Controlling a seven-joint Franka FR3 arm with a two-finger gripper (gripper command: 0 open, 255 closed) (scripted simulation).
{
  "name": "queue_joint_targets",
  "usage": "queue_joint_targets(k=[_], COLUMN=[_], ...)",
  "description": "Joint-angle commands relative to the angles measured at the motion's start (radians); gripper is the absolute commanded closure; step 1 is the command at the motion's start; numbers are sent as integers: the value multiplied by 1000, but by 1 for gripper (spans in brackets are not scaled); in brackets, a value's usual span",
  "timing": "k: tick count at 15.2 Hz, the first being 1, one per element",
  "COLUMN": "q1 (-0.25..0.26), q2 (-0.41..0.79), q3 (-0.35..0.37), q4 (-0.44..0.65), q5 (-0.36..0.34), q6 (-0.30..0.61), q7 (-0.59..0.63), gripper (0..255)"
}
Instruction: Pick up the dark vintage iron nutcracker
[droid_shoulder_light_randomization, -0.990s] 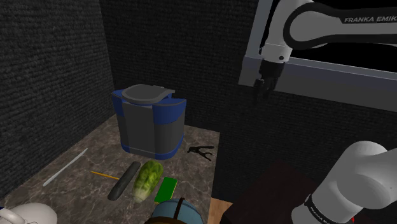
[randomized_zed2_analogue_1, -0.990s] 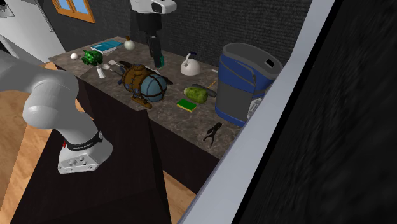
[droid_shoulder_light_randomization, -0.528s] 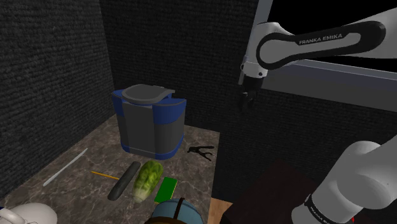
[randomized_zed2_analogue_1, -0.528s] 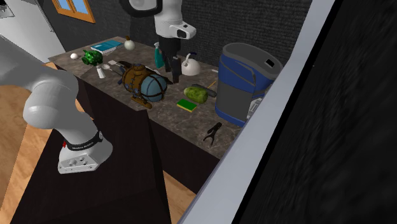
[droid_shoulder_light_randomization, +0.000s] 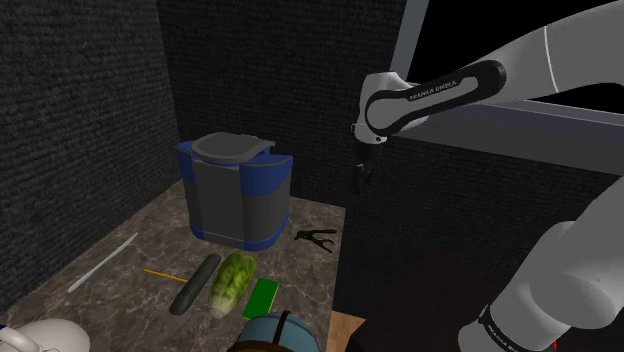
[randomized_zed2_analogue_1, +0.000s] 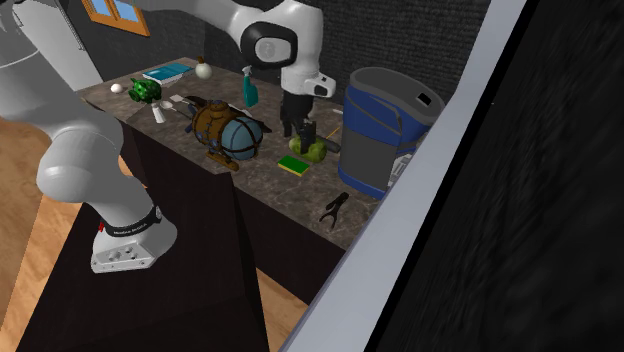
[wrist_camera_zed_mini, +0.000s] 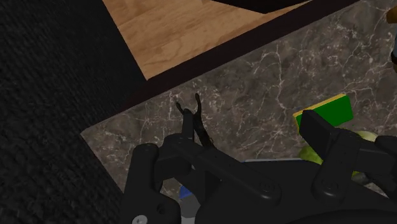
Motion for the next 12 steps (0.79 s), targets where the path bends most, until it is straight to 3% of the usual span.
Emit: queue_joint_targets(k=[1,12], q1=[-1,1], q2=[83,515], q3=[-4,7], q4=[33,284], q5=[-3,-21], q6=[40,169], q7=[-30,-149], gripper=[0,0])
